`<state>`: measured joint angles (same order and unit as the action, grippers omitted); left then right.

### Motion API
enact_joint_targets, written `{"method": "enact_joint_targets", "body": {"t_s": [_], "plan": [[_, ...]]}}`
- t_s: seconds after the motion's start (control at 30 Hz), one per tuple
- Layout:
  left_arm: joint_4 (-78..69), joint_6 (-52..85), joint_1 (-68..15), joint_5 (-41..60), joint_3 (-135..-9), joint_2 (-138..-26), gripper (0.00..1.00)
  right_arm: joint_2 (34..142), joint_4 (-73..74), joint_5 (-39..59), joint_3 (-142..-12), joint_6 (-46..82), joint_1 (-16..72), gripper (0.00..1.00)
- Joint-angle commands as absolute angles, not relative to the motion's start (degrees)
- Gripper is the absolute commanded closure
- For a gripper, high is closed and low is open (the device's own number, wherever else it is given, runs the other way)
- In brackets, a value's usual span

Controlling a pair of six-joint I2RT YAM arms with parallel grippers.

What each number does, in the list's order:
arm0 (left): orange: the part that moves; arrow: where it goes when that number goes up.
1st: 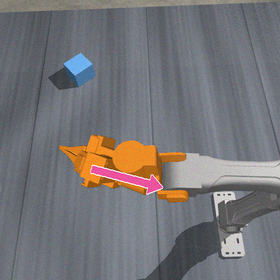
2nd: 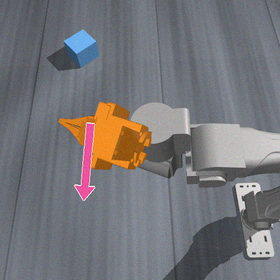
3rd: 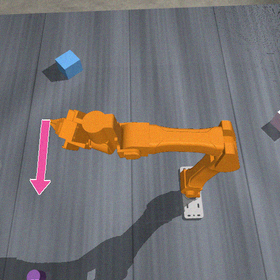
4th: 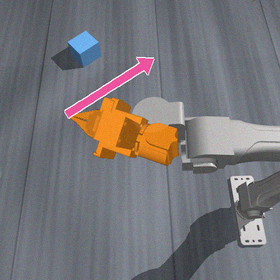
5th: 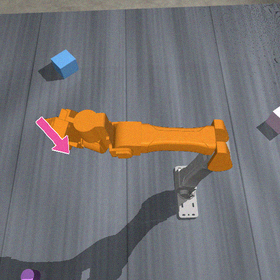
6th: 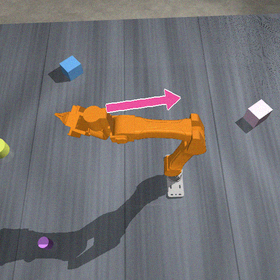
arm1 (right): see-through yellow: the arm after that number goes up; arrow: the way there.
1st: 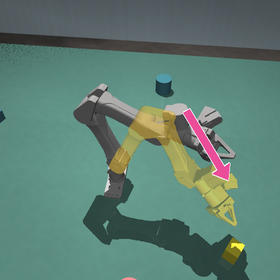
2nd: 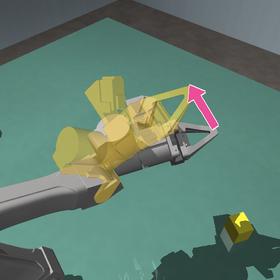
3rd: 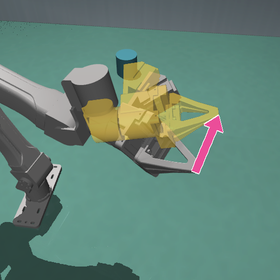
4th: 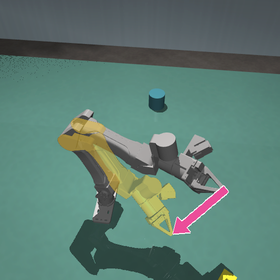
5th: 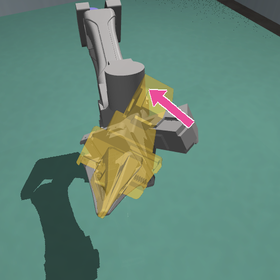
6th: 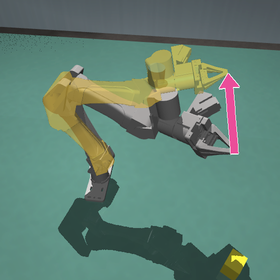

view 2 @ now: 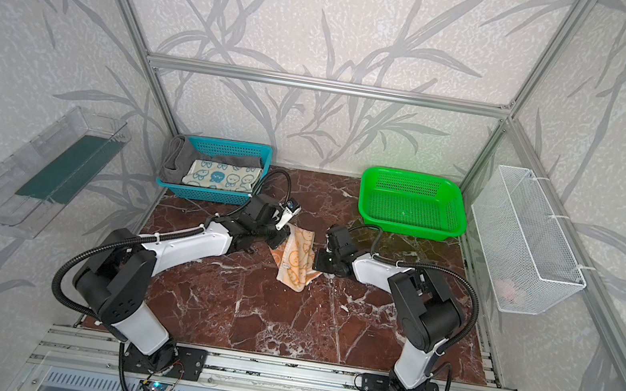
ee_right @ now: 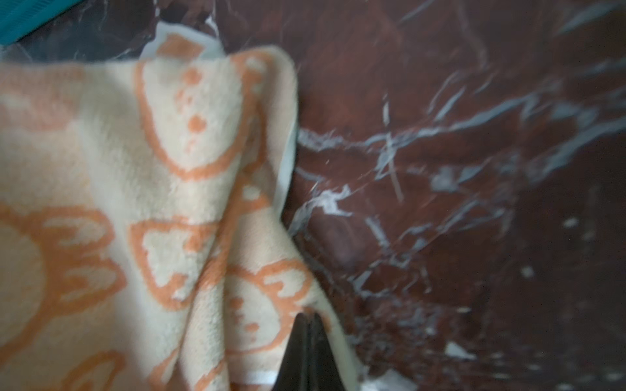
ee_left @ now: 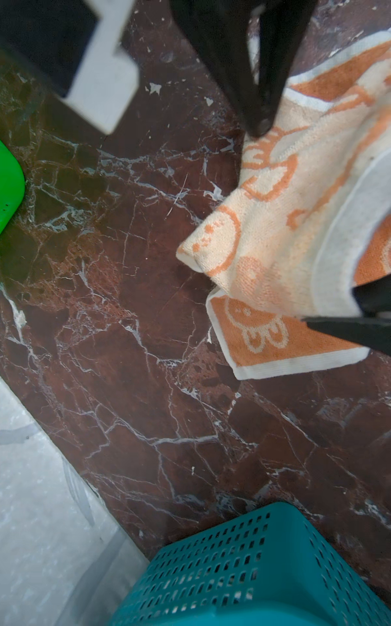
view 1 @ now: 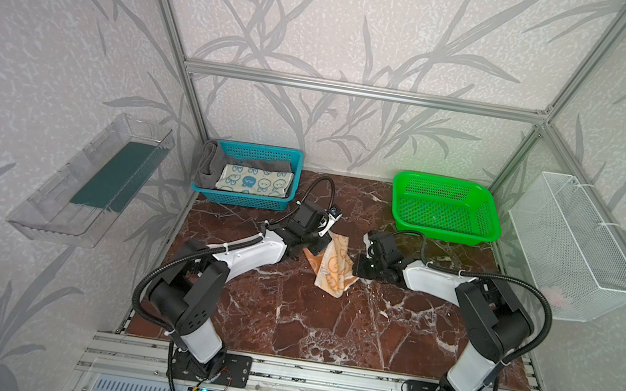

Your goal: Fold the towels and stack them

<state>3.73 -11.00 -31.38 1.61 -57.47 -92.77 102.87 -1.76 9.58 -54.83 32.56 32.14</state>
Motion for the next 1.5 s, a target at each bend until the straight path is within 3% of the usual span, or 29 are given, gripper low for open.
{"method": "enact_joint_targets", "body": {"t_s": [0.0, 0.13, 0.27, 0.47, 0.73, 0.8, 0.9, 1.03, 1.47], "plan": [[7.5, -8.2, -31.2, 2.5, -55.5, -89.7, 1.0, 105.4, -8.6, 6.4, -58.2, 25.7, 29.4, 1.0], [5.9, -6.8, -31.6, 11.5, -52.1, -89.3, 1.0, 109.1, -10.1, 6.1, -63.5, 21.6, 28.6, 1.0], [6.1, -3.0, -31.7, 8.8, -50.0, -88.5, 1.0, 109.4, -12.3, 6.9, -66.4, 19.2, 28.6, 1.0], [7.6, -1.3, -31.6, 3.1, -48.3, -85.9, 1.0, 100.9, -10.7, 10.9, -60.9, 15.8, 28.7, 1.0], [7.2, 6.9, -32.6, 8.2, -43.3, -85.8, 1.0, 84.4, -12.1, 16.3, -51.1, 0.1, 31.3, 1.0], [5.2, 9.4, -33.7, 7.6, -41.2, -86.0, 1.0, 79.2, -11.1, 16.3, -47.3, -6.0, 32.6, 0.93], [3.2, 12.8, -34.8, 8.5, -39.8, -86.6, 1.0, 72.6, -11.2, 18.2, -43.0, -14.0, 34.8, 0.74], [2.3, 14.8, -36.1, 9.5, -40.1, -88.6, 1.0, 68.2, -13.7, 13.5, -40.1, -21.4, 42.2, 0.55], [2.2, 13.6, -36.5, 8.2, -39.9, -92.1, 1.0, 77.7, -15.2, 2.4, -42.4, -5.4, 53.4, 0.54]]}}
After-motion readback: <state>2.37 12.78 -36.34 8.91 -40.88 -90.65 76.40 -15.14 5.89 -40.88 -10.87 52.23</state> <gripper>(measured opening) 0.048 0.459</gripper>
